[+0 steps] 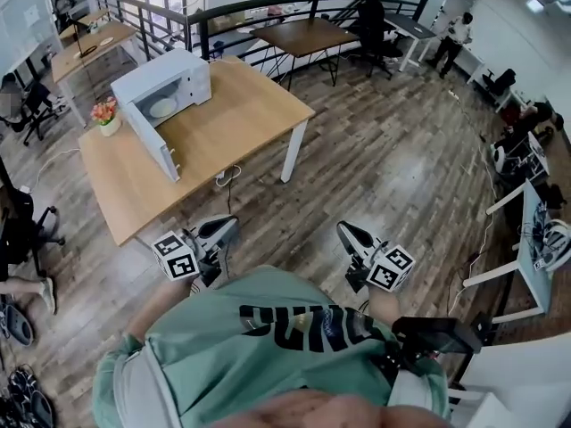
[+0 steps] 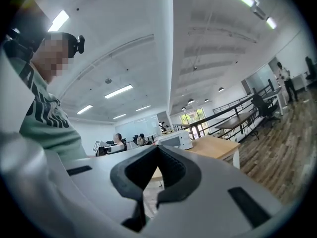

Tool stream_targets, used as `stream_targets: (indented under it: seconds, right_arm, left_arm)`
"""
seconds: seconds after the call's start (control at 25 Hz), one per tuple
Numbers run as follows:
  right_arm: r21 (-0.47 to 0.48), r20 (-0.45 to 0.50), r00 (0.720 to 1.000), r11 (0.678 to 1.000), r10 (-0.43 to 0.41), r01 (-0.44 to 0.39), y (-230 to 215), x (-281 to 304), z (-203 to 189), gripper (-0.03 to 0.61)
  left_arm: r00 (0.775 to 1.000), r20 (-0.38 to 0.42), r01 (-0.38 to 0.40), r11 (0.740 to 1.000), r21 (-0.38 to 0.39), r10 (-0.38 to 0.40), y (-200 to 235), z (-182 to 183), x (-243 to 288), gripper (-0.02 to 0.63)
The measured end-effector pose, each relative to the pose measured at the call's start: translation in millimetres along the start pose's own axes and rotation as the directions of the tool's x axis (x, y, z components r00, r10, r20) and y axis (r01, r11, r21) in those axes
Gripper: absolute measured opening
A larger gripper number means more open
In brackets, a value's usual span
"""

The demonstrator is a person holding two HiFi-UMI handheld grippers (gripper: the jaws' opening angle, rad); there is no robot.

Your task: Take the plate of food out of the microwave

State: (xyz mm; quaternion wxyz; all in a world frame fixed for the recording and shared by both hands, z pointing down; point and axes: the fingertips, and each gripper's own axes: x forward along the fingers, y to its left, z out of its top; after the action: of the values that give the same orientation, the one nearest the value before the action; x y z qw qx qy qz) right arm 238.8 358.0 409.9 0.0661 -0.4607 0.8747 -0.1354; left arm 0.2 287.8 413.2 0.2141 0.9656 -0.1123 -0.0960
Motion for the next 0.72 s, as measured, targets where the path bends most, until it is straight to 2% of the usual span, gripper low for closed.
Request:
stream_targets:
  seconds: [0.28, 0.52, 0.72]
  right_arm:
    - [-0.001, -0.036, 0.999, 1.000, -0.012, 0.011, -2.7, 90.6, 4.0, 0.005]
    - [0.012, -0.071, 0.997, 1.000, 0.020, -0.019, -32.7, 130.5, -2.9, 0.005]
    - [0.062, -0.059, 0.996, 0.996, 0.065, -0.062, -80.1, 157.7, -6.2, 0.005]
  left_arm:
    - [1.000, 0.014, 0.007, 1.000, -0.028, -0.006, 77.3, 38.2, -22.9, 0.003]
    - [1.000, 0.012, -0.026, 0.998, -0.064, 0.027, 123.7, 36.6, -16.6, 0.003]
    - [0.997, -0.002, -0.079, 0.995, -0.058, 0.079, 154.6, 31.1, 8.6, 0.003]
